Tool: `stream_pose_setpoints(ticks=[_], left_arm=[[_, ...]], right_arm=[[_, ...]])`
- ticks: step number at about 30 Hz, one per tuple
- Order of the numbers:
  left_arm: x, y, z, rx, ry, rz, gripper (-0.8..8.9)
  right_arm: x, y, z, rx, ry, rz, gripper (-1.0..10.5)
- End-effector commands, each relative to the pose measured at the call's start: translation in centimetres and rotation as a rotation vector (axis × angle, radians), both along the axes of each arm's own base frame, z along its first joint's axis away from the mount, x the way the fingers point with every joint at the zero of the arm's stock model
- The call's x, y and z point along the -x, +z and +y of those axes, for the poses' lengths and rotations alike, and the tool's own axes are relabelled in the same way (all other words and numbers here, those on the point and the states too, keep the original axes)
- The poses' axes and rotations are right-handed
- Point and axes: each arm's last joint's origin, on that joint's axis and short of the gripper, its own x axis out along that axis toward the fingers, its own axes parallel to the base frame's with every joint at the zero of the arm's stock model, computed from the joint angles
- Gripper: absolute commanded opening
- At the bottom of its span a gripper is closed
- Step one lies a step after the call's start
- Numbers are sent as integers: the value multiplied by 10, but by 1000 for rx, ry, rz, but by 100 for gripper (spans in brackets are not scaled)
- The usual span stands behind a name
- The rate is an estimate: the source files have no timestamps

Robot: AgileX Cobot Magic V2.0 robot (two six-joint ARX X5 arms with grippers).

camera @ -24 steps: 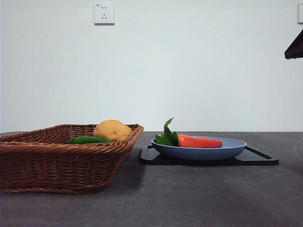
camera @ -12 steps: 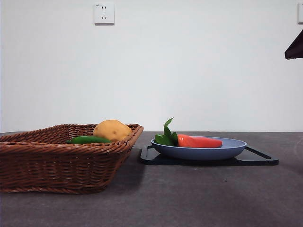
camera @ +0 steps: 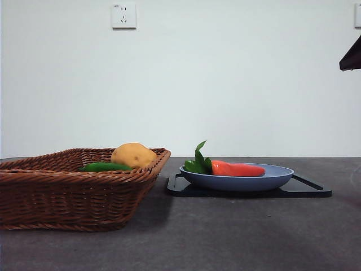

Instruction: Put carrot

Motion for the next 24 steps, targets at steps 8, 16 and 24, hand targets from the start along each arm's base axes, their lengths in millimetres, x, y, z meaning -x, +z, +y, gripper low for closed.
stream_pose_setpoints(ticks=[8, 16, 24], left_arm=[[-1, -2, 0, 10, 1, -1, 8], [-1, -2, 0, 10, 1, -1, 8], [-1, -2, 0, 10, 1, -1, 8]], right_arm=[[0, 3, 1, -14, -1, -12, 11], [0, 3, 1, -12, -1, -12, 11], [16, 12, -14, 138, -49, -188, 11]])
